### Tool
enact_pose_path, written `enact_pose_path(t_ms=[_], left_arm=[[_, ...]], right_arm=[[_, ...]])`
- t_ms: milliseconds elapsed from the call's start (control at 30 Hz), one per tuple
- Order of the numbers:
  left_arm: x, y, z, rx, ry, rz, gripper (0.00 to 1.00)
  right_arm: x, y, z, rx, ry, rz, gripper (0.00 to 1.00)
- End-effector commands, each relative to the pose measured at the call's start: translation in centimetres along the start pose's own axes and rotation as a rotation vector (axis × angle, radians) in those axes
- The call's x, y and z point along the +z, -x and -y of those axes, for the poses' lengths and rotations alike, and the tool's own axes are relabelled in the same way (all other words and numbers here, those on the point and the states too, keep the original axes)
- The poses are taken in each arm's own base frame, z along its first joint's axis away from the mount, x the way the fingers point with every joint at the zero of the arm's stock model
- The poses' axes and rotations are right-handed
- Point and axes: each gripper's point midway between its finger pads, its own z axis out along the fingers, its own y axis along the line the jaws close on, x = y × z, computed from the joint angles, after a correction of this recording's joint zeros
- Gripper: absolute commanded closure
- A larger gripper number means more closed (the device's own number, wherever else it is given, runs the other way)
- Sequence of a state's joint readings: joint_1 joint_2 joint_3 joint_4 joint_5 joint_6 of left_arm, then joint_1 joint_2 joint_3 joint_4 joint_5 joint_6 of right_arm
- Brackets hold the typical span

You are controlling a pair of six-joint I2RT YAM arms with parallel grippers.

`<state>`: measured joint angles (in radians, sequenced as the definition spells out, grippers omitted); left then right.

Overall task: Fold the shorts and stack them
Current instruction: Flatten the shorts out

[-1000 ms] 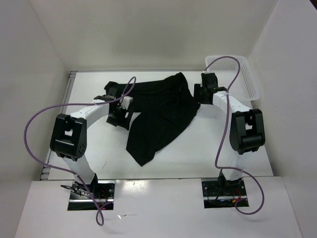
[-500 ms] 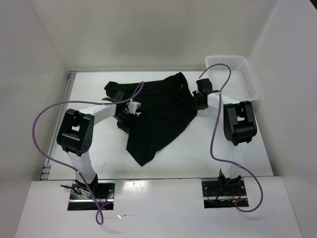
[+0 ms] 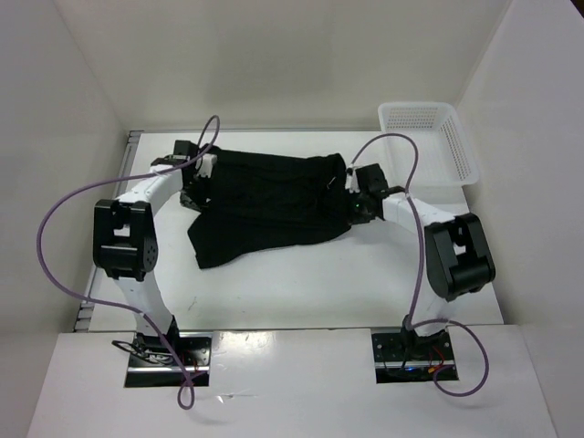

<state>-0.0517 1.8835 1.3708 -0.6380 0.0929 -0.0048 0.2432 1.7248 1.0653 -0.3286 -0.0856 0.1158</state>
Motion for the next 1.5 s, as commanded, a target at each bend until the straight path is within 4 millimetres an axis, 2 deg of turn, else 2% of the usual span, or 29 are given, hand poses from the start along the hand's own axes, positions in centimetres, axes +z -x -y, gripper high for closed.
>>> enact_pose_path(t_ms=[0, 33, 67, 100, 133, 200, 267, 333, 367, 433, 467, 533, 600, 733, 800, 833, 1000, 1100, 1200, 1367, 1400, 1467], left_arm=[[-2.5, 1.1, 2.7, 0.108, 0.06, 0.031, 0.91], [-2.3, 0.3, 4.6, 0.139, 0.015, 0.007, 0.85], [-2.0, -1.2, 7.4, 0.201, -0.026, -0.034, 0.79], [-1.9, -2.1, 8.8, 0.228, -0.059, -0.06, 0.69], [-1.8, -3.3, 11.2, 0.271, -0.116, -0.086, 0.66], [-1.7, -4.8, 12.6, 0.294, -0.16, -0.126, 0.57], [-2.8, -5.5, 13.8, 0.287, -0.237, -0.141, 0.54], [-3.4, -5.1, 13.7, 0.291, -0.227, -0.119, 0.48], [-3.9, -4.7, 13.4, 0.295, -0.203, -0.097, 0.46], [-3.7, -3.7, 12.0, 0.302, -0.119, -0.044, 0.46], [-3.6, -3.6, 9.5, 0.277, -0.025, -0.035, 0.45], [-3.8, -3.1, 7.5, 0.255, 0.05, 0.001, 0.45], [-3.4, -3.8, 5.3, 0.236, 0.135, -0.001, 0.45], [-3.7, -2.1, 4.9, 0.215, 0.136, 0.053, 0.38], [-2.8, -1.6, 4.5, 0.176, 0.082, 0.038, 0.38], [-2.9, -0.8, 4.5, 0.162, 0.061, 0.052, 0.38], [-1.6, -2.6, 6.8, 0.129, -0.126, -0.05, 0.38], [-0.2, -3.8, 7.2, 0.12, -0.163, -0.101, 0.38], [0.3, -3.5, 7.4, 0.118, -0.174, -0.11, 0.45], [-0.2, -3.2, 7.8, 0.119, -0.194, -0.099, 0.58], [-0.2, -3.2, 7.5, 0.119, -0.179, -0.099, 0.64], [-0.1, -3.2, 7.0, 0.122, -0.148, -0.091, 0.69]], right_arm=[[-2.1, -1.7, -4.7, -0.054, 0.136, 0.009, 1.0], [-2.0, -1.8, -4.9, -0.043, 0.148, 0.012, 1.0], [-2.2, -1.9, -4.9, -0.043, 0.148, 0.012, 1.0], [-2.1, -1.9, -4.8, -0.042, 0.139, 0.014, 1.0], [-2.3, -1.6, -4.5, -0.055, 0.127, 0.026, 1.0], [-2.2, -1.5, -3.7, -0.082, 0.086, 0.036, 1.0], [-2.6, -1.1, -3.4, -0.093, 0.068, 0.061, 1.0], [-2.4, -2.0, -3.0, -0.101, 0.056, 0.044, 1.0], [-2.6, -1.5, -3.1, -0.102, 0.059, 0.063, 1.0], [-2.5, -2.0, -3.0, -0.102, 0.057, 0.053, 1.0], [-2.5, -2.0, -3.0, -0.102, 0.057, 0.053, 1.0], [-2.5, -1.7, -3.0, -0.112, 0.059, 0.063, 1.0], [-2.5, -1.7, -2.7, -0.134, 0.049, 0.066, 1.0], [-2.5, -1.7, -2.8, -0.156, 0.057, 0.065, 1.0], [-2.6, -1.3, -3.1, -0.157, 0.068, 0.072, 1.0], [-2.6, -1.3, -3.0, -0.166, 0.068, 0.073, 1.0], [-2.7, -1.5, -2.9, -0.177, 0.067, 0.073, 1.0], [-2.7, -1.5, -3.1, -0.186, 0.076, 0.072, 1.0], [-3.0, -1.3, -3.1, -0.187, 0.077, 0.081, 1.0], [-3.0, -1.3, -3.1, -0.187, 0.077, 0.081, 1.0], [-3.0, -1.3, -3.1, -0.187, 0.077, 0.081, 1.0], [-3.0, -1.3, -3.1, -0.187, 0.077, 0.081, 1.0]])
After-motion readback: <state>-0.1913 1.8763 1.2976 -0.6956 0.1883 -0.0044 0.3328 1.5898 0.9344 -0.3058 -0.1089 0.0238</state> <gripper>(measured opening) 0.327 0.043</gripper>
